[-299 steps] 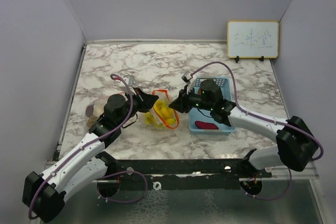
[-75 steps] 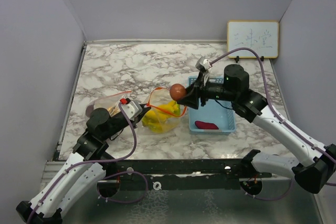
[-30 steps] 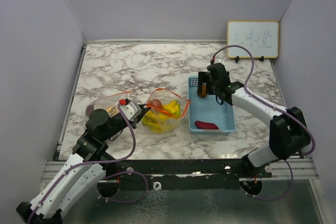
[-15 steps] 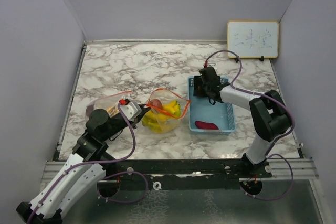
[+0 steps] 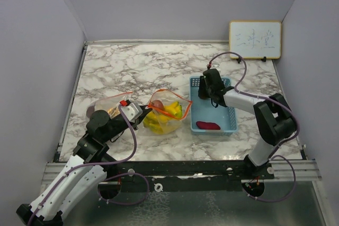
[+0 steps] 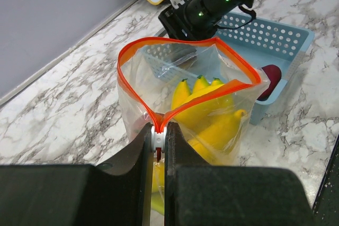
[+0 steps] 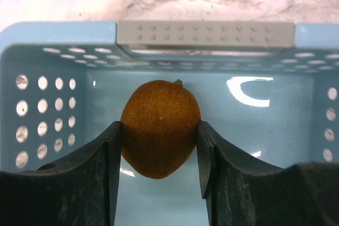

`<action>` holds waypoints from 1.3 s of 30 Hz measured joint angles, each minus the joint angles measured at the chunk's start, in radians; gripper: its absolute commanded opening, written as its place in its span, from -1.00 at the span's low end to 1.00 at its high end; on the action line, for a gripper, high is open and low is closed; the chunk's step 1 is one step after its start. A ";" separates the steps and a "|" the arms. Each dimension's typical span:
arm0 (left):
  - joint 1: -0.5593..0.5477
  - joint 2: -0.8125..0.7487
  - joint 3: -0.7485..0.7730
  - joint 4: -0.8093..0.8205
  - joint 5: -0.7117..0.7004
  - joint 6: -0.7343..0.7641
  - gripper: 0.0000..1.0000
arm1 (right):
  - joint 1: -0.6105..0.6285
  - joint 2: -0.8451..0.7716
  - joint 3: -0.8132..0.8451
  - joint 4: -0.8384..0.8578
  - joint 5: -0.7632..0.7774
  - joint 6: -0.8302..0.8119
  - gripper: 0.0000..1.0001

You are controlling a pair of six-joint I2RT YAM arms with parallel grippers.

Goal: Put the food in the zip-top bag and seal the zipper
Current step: Pick up the fake fruit from the bin, then place the fake fruit in the zipper food storage bag.

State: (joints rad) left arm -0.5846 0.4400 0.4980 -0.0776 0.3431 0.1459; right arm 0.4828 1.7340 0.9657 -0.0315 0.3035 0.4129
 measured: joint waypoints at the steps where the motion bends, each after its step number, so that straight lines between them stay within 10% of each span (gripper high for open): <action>1: 0.000 0.000 0.000 0.000 0.000 0.000 -1.00 | 0.000 -0.012 -0.010 -0.003 0.000 0.000 -0.69; 16: 0.000 -0.005 -0.004 -0.001 0.000 -0.002 -1.00 | 0.132 -0.649 -0.057 -0.045 -0.386 -0.127 -0.73; 23: 0.000 -0.005 -0.004 0.000 0.000 -0.006 -1.00 | 0.311 -0.620 -0.025 -0.013 -0.572 -0.166 -0.68; 29: 0.000 -0.008 -0.004 -0.001 0.000 -0.008 -1.00 | 0.351 -0.491 -0.025 -0.007 -0.616 -0.180 -0.11; 35: 0.000 -0.009 -0.004 -0.002 0.000 -0.010 -1.00 | 0.374 -0.473 -0.018 -0.025 -0.623 -0.206 0.96; 39: 0.000 -0.009 -0.004 -0.002 0.000 -0.010 -1.00 | 0.378 -0.509 -0.016 -0.052 -0.591 -0.214 0.99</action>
State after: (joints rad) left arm -0.5846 0.4309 0.4942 -0.0792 0.3431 0.1356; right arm 0.8604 1.2255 0.9497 -0.0834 -0.2878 0.1989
